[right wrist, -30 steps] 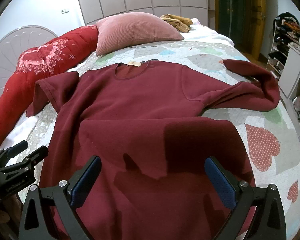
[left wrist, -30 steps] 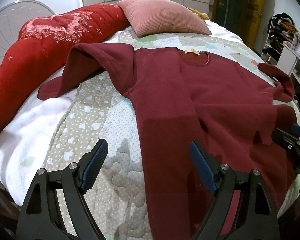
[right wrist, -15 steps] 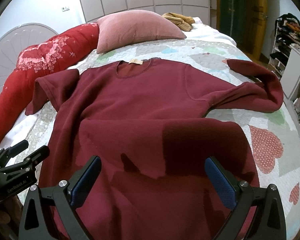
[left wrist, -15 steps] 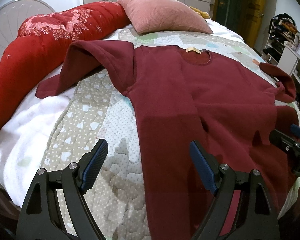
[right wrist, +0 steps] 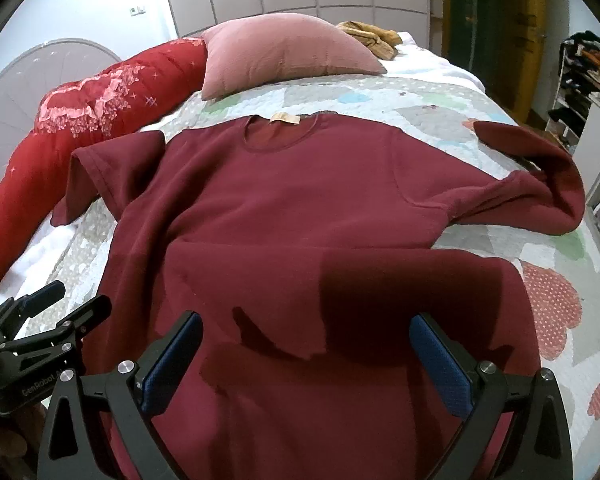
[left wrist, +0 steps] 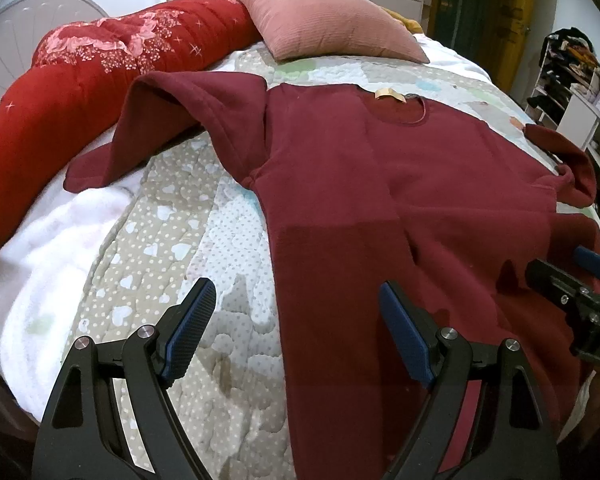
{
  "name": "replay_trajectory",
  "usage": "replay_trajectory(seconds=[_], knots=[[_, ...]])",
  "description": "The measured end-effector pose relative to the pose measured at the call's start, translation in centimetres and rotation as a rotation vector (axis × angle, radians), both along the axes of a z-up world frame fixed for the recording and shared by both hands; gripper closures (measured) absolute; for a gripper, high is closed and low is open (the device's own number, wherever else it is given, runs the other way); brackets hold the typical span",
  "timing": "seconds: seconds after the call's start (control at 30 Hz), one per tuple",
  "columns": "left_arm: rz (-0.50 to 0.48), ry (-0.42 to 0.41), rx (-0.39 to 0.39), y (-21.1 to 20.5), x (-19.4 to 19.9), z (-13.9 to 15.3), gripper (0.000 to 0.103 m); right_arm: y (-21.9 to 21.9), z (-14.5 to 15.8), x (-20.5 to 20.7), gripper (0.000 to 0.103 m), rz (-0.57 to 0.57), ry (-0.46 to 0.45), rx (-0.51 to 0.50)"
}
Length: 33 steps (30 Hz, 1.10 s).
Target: Fold small clothes
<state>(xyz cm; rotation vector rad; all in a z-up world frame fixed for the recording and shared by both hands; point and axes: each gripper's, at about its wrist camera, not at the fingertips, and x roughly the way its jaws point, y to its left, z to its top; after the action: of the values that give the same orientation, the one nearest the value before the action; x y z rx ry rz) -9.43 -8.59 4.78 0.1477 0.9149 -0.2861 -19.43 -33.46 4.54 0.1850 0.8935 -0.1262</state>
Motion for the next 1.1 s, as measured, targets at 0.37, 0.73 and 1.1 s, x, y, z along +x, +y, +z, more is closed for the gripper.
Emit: replay_trajectory(seconds=[0.37,0.73,1.1], knots=[[0.008,0.013,-0.007,0.1,0.5,-0.4,0.019,0.4,-0.3,0.4,0.000,0.003,0.006,0.002],[0.032,0.030,-0.017,1.3,1.3,-0.6,0.019,1.8,-0.2,2.1,0.000,0.026,-0.002,0.009],[0.187,0.044,-0.089,9.1,5.1,0.3,0.019,3.3,-0.2,3.6,0.000,0.060,-0.020,0.034]])
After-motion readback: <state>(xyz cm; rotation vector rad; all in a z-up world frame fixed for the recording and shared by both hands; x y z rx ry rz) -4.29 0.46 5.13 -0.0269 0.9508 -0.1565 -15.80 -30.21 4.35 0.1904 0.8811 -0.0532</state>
